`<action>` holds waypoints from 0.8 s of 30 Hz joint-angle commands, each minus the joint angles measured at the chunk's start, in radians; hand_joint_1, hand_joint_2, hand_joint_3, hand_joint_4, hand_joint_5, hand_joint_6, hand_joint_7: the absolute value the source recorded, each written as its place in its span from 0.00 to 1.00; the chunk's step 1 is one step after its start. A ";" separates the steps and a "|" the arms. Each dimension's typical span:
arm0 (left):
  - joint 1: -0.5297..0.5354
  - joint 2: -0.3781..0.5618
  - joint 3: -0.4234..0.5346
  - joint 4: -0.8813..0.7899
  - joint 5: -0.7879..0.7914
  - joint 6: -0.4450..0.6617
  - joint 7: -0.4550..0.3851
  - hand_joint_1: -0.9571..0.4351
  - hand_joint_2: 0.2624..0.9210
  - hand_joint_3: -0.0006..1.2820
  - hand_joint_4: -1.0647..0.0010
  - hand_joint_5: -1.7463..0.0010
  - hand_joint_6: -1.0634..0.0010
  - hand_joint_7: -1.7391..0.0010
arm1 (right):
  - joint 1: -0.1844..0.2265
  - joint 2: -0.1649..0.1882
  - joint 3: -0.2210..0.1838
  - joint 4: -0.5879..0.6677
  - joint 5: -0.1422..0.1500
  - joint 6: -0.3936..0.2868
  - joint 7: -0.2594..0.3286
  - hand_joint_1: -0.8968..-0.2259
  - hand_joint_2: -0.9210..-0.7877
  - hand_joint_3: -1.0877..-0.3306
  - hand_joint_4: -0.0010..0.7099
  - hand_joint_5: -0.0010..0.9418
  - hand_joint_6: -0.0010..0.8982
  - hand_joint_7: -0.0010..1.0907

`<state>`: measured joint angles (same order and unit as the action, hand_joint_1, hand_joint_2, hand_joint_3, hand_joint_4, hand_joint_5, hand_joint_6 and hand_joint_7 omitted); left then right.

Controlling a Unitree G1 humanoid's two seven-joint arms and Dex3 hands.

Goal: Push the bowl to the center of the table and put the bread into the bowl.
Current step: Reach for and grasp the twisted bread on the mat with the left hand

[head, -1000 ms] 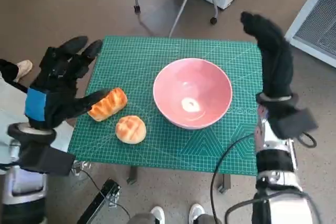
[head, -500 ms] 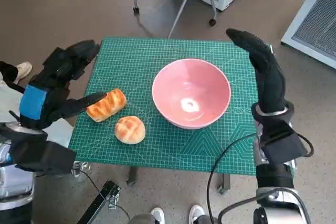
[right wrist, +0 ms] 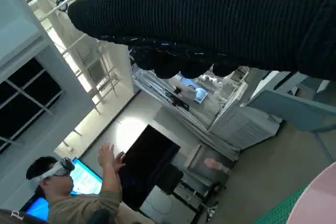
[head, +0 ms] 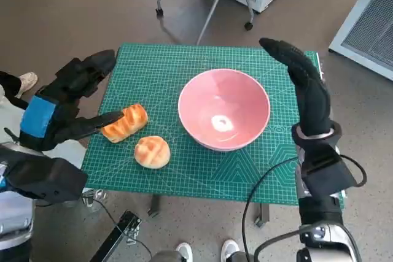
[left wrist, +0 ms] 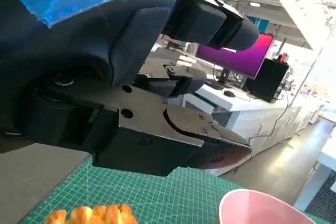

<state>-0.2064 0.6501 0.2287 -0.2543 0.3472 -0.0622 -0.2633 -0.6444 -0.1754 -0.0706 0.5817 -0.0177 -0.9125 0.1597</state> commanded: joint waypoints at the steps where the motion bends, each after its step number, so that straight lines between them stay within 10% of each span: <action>1: 0.007 0.015 -0.008 0.001 0.006 0.025 -0.014 0.71 0.87 0.00 0.67 1.00 0.59 0.86 | 0.025 -0.001 0.009 -0.005 -0.012 0.011 -0.007 0.43 0.00 0.33 0.45 0.02 0.00 0.83; 24: -0.241 0.067 -0.362 0.074 0.400 0.628 -0.349 0.75 0.78 0.00 0.84 1.00 0.61 0.99 | 0.027 0.007 0.016 -0.014 -0.004 0.028 -0.010 0.44 0.00 0.32 0.44 0.02 0.00 0.82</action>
<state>-0.4030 0.7309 -0.0900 -0.2398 0.7237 0.5493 -0.6024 -0.6424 -0.1726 -0.0594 0.5629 -0.0225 -0.9015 0.1563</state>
